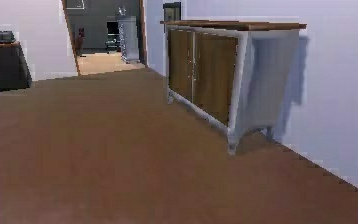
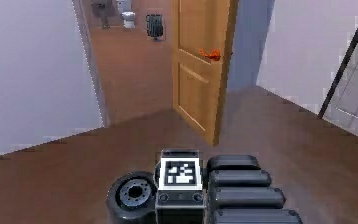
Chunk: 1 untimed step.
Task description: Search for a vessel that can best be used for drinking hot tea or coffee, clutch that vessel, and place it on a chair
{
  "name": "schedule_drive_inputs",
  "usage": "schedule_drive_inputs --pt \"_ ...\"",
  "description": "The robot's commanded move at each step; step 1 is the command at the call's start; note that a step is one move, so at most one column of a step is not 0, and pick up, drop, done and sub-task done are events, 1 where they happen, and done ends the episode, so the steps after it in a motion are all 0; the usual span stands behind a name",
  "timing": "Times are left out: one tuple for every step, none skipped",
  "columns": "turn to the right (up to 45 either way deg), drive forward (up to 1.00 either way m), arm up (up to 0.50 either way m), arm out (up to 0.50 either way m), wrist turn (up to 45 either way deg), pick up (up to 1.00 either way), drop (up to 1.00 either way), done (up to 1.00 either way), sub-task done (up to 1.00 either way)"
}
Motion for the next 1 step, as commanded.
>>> schedule_drive_inputs --pt "45.0 0.00 0.00 0.00 0.0 0.00 0.00 0.00 0.00"
